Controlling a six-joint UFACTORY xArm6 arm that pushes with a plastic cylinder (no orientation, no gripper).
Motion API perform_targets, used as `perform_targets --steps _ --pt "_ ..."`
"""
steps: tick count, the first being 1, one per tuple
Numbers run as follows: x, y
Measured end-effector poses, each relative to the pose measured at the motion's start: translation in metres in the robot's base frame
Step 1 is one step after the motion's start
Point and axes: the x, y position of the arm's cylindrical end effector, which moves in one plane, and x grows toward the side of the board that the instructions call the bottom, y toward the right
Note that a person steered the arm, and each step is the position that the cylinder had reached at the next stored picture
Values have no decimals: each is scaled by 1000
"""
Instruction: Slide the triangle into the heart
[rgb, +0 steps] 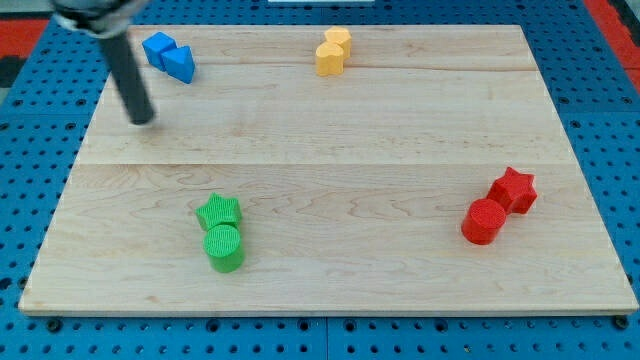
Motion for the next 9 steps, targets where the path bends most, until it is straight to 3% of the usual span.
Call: perform_targets --steps 1,2,4,7,9 --pt "-40 -8" --pt "-64 25" --pt "-76 86" --pt "-105 55" --pt "-102 214"
